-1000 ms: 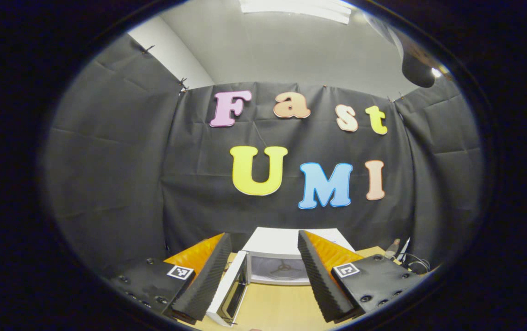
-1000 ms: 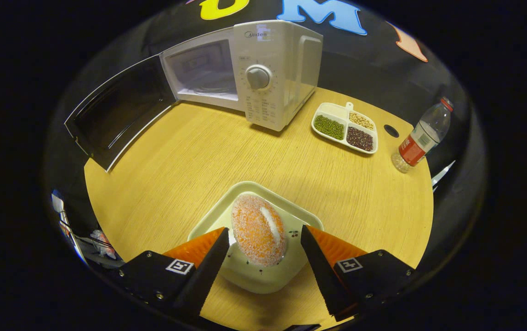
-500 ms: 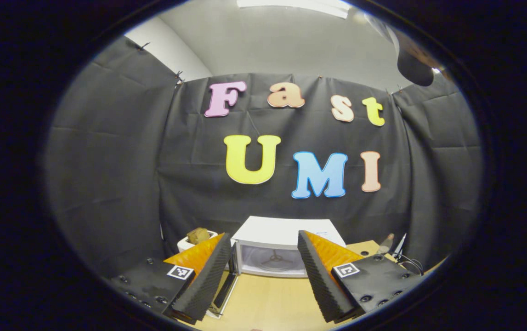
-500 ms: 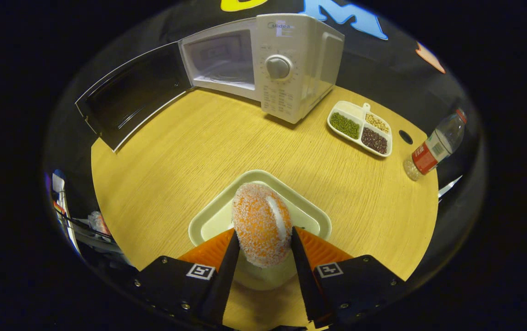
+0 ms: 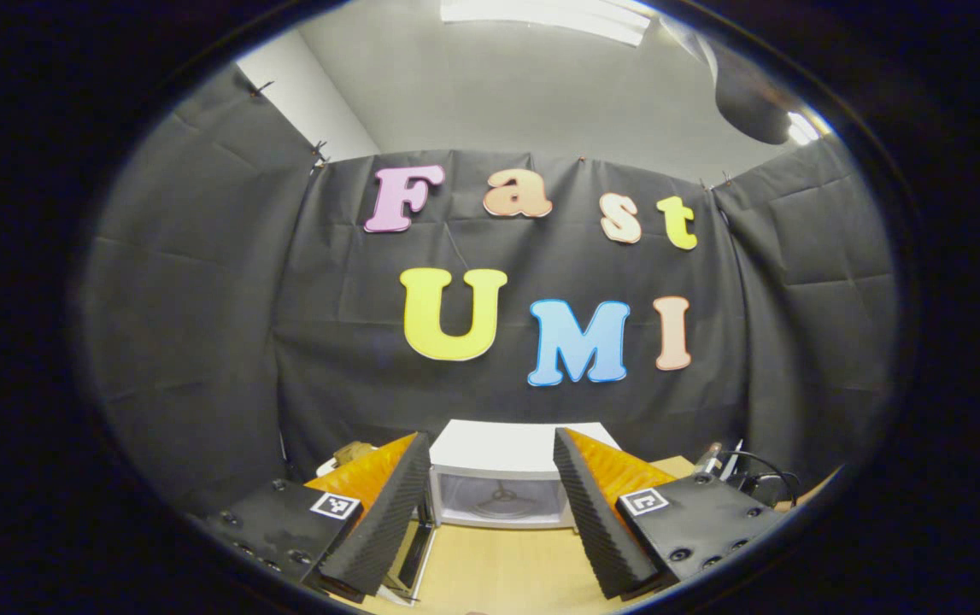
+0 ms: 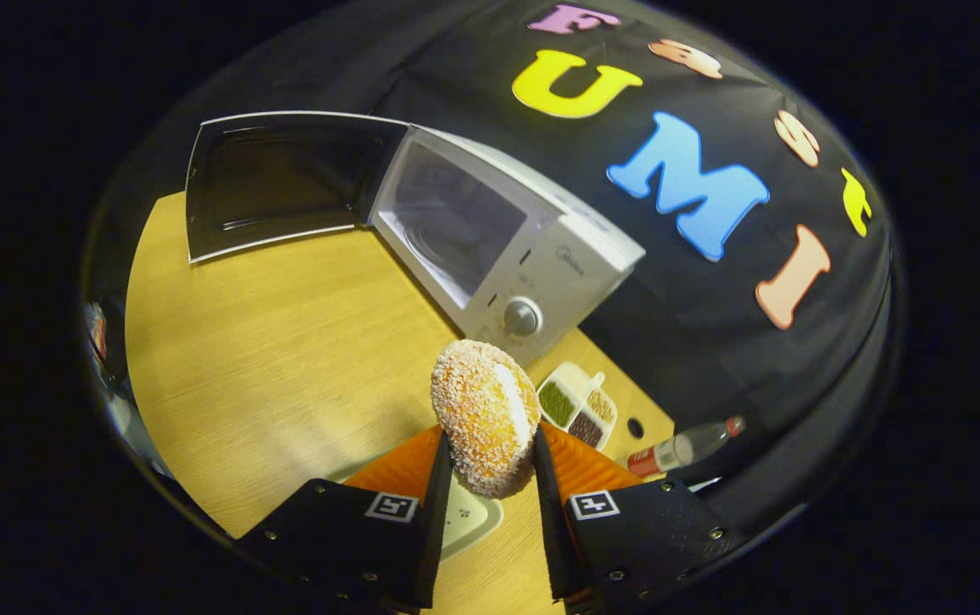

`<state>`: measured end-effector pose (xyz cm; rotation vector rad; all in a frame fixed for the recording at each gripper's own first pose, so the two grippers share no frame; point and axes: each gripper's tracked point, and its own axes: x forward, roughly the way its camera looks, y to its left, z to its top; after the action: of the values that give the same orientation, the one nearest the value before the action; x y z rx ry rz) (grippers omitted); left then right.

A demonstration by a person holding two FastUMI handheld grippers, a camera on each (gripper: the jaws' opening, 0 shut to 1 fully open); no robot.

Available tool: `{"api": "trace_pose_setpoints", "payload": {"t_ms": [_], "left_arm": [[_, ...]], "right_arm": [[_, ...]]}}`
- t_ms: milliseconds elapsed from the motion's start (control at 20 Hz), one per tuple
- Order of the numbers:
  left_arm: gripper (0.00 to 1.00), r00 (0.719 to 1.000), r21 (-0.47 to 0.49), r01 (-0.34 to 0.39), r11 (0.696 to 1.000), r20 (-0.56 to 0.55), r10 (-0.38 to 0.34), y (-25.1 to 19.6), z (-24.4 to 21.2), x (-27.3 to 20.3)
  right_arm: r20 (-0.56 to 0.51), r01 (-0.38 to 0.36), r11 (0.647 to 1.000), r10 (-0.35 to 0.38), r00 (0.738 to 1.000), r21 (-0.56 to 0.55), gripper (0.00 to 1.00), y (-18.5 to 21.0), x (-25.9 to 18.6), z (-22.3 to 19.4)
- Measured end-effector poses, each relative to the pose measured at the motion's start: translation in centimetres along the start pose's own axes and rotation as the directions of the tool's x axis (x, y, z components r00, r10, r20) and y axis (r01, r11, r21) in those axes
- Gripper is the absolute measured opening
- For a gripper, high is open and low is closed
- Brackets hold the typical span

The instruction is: Open the microwave oven with the left hand, put the food in, and close the microwave oven.

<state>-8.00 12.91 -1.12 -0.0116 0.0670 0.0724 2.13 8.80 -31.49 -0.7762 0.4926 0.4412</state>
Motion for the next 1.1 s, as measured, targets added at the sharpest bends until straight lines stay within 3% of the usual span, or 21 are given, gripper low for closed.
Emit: {"api": "trace_pose_setpoints", "payload": {"t_ms": [300, 500, 900, 1100], "left_arm": [[0.95, 0.999, -0.032, -0.047, 0.998, -0.001, 0.047, 4.7, -0.5, -2.5], [0.95, 0.994, -0.025, -0.108, 0.994, 0.0, 0.109, 7.8, -1.1, -4.3], [0.94, 0.983, 0.001, -0.178, 0.984, -0.036, 0.178, 11.4, -2.7, -6.2], [0.94, 0.978, 0.005, -0.203, 0.979, -0.051, 0.203, 13.0, -3.1, -6.6]], "right_arm": [[0.122, 0.065, 0.975, -0.039, 0.992, -0.214, 0.5, 2.3, 1.3, 6.7], [0.164, 0.108, 0.949, -0.061, 0.985, -0.296, 0.5, 3.6, 3.6, 10.3], [0.243, 0.252, 0.852, -0.153, 0.958, -0.458, 0.5, 3.8, 10.4, 15.8], [0.203, 0.254, 0.811, -0.17, 0.964, -0.527, 0.5, 3.9, 16.2, 16.6]]}}
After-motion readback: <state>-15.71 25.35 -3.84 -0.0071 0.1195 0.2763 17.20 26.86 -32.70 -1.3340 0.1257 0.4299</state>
